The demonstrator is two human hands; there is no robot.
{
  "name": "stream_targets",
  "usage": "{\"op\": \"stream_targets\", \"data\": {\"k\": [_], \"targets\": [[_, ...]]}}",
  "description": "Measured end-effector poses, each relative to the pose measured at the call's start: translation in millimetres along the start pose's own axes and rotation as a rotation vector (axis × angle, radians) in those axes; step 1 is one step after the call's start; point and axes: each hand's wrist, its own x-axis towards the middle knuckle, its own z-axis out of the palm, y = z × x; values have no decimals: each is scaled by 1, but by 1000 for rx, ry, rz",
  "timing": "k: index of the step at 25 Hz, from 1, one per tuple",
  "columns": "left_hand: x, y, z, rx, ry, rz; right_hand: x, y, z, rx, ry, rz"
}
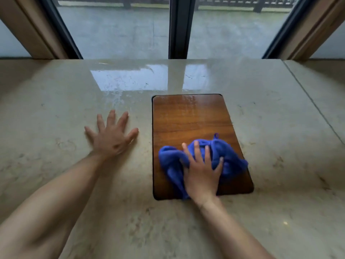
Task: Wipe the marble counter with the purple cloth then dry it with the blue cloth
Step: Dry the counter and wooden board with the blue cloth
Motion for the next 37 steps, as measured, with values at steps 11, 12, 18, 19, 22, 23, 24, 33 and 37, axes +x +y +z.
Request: {"op": "stream_targets", "data": {"k": [11, 12, 18, 19, 22, 23, 24, 33, 37], "targets": [[41, 4, 0, 51, -11, -75, 344, -29, -23, -4, -124, 42], [41, 3, 0, 66, -19, -76, 364, -34, -24, 5, -132, 45], [40, 3, 0, 84, -30, -78, 432, -75, -25, 51, -146, 65], [41, 5, 0, 86, -33, -79, 435, -78, -25, 57, -146, 60], [41, 5, -1, 81, -44, -76, 420, -83, -31, 43, -199, -51], [40, 5, -2, 77, -49, -77, 405, -85, -31, 24, -215, -129], [41, 6, -2, 75, -56, -77, 386, -89, -31, -4, -230, -208], [34, 4, -1, -14, 1, -50, 130, -64, -22, -90, -227, -339], [35, 0, -2, -12, -12, -2, -52, -33, -19, -58, -72, -345]]}}
